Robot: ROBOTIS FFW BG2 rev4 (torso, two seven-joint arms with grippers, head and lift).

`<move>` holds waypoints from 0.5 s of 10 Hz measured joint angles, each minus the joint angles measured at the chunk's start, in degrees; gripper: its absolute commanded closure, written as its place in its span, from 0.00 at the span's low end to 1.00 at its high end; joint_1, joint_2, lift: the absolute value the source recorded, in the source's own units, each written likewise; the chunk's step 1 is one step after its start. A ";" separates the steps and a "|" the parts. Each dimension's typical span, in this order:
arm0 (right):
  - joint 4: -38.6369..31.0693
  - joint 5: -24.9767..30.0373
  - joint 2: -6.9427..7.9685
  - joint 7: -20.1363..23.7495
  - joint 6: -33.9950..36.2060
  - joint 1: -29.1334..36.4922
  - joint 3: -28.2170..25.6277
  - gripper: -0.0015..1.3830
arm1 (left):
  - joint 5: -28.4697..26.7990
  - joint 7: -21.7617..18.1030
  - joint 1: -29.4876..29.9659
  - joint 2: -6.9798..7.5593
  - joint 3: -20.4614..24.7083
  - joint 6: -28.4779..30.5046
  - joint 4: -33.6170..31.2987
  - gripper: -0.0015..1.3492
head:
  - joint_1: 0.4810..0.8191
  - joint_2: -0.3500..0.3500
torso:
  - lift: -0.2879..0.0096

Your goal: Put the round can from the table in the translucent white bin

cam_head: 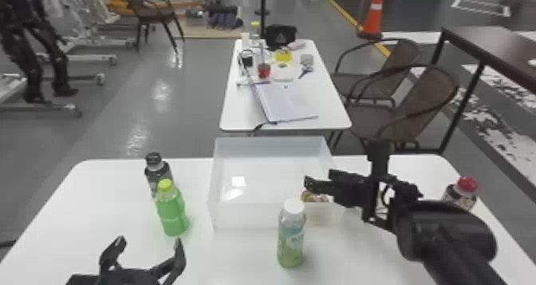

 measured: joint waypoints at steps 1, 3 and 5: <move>-0.29 -0.09 0.00 -0.03 -0.85 0.09 -0.02 0.10 | 0.00 0.00 0.02 0.00 0.03 -0.01 0.00 0.10 | 0.20 0.50 | 0.63; -5.25 -1.00 -0.01 -2.37 -4.32 1.96 -0.12 0.10 | -0.40 0.00 0.03 0.00 0.04 -0.32 -0.01 0.10 | 0.20 0.50 | 0.63; -20.19 -0.96 -0.06 -6.27 -3.40 7.67 -1.63 0.10 | -1.25 0.03 -0.01 0.00 0.09 -1.00 -0.19 0.10 | 0.20 0.50 | 0.63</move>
